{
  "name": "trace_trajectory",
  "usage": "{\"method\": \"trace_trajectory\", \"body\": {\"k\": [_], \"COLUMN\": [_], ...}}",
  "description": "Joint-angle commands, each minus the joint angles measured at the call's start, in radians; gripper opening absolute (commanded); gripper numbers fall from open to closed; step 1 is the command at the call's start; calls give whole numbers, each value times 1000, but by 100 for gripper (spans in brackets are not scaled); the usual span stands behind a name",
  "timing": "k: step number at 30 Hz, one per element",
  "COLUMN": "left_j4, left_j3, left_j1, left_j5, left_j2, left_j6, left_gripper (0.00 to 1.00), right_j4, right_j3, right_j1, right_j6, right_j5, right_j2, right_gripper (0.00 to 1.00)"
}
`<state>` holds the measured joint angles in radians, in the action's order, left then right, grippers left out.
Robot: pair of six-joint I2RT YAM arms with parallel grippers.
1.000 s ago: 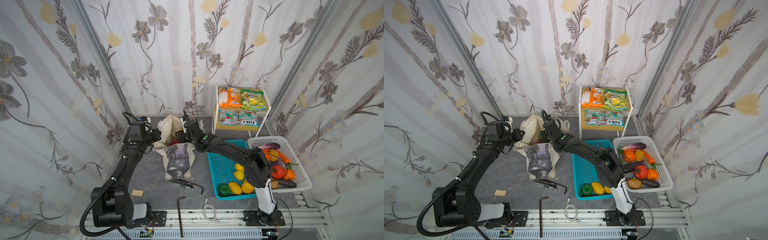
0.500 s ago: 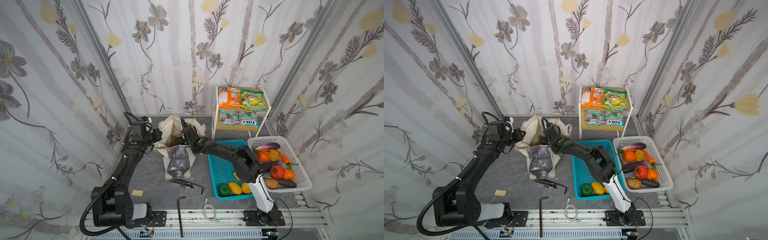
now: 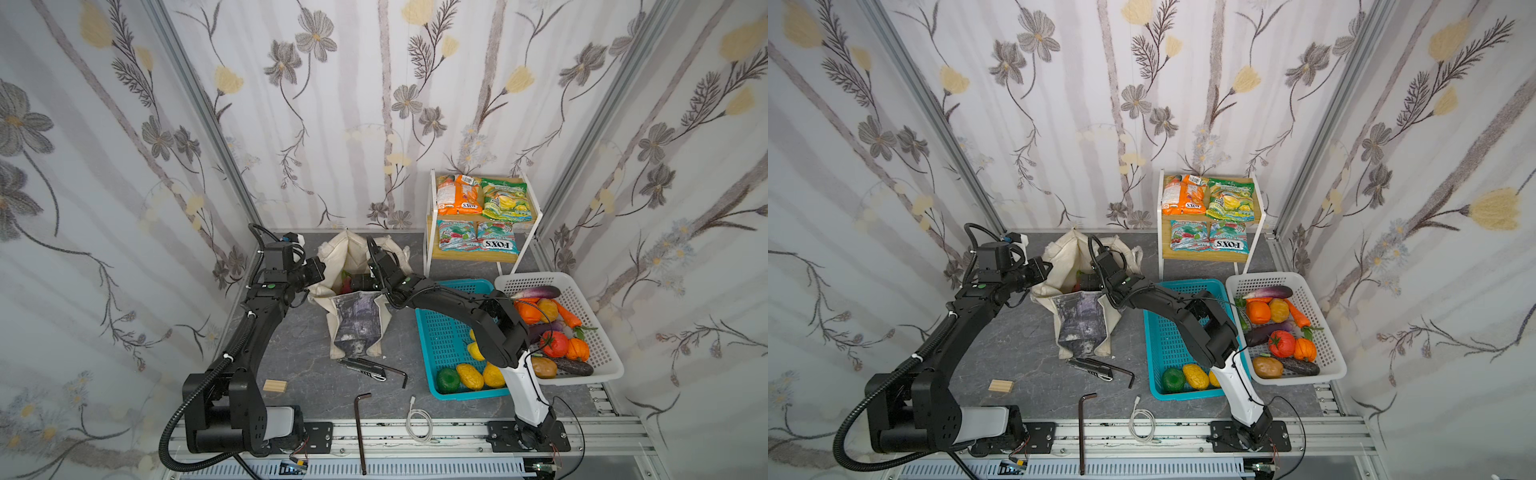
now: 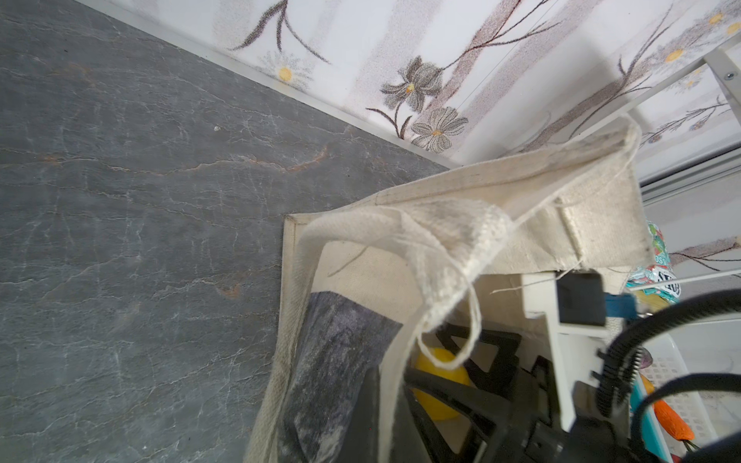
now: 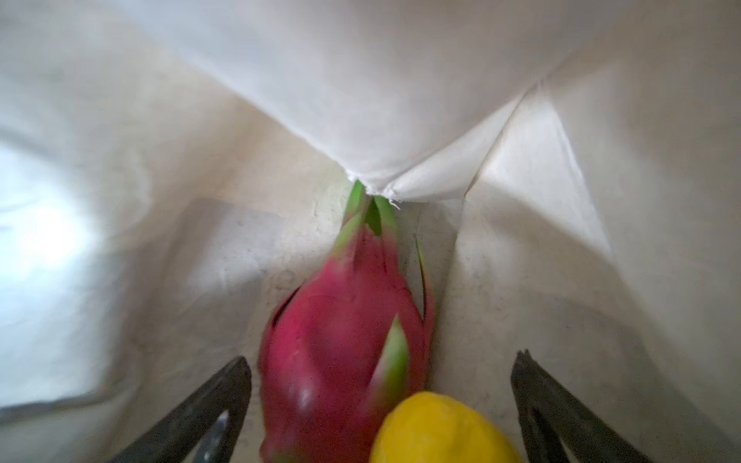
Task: Place the food into the grocery bag and tie it
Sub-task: 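Carry the lemon with the right gripper into the tote bag and release, then move the right gripper back over the teal basket toward another lemon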
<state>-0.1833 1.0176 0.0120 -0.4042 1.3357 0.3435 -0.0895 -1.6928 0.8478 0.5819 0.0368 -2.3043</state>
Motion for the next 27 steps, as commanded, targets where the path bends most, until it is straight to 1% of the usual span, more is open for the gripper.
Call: {"method": "trace_trajectory", "body": {"k": [1,3,6,7,8,11,12,14,16,20,23,25,27], "left_j4": [1,1,1,1,1,1,1,1,1,1,1,1,1], "left_j3": [-1,-1,-1,-2,-1,-1,-2,-2,-2,-2,-2,-2,-2], "left_j1": [0,1,2,2,2,2,2,3,2,2,2,3,2], "left_j5": [-4,-4,-2,-1,-1,1,0,2,2,2,3,4,4], "left_j2": [-4,-4,-3,-3,-3,-4,-4,-4,-6,-7,-7,-7,-7], "left_j6": [-1,-1,-1,-1,-1,-2,-3,-3,-3,-3,-4,-5,-5], "left_gripper": [0,0,0,0,0,0,0,0,0,0,0,0,0], "right_j4": [62,59,73,86,92,130,157,280,316,149,67,40,9], "right_j3": [15,7,1,0,-3,-3,10,91,144,132,135,151,176], "right_j1": [1,-4,-19,-20,-55,-115,-135,-162,-169,-168,-170,-169,-169], "right_j6": [-27,-25,-10,-1,12,101,129,169,154,37,-18,-48,-84], "right_j5": [2,-23,-122,-177,-230,-404,-448,-521,-506,-370,-280,-236,-164], "right_j2": [71,102,141,151,156,167,174,216,261,328,384,427,484], "right_gripper": [100,100,100,100,100,100,100,100,100,100,100,100,100]}}
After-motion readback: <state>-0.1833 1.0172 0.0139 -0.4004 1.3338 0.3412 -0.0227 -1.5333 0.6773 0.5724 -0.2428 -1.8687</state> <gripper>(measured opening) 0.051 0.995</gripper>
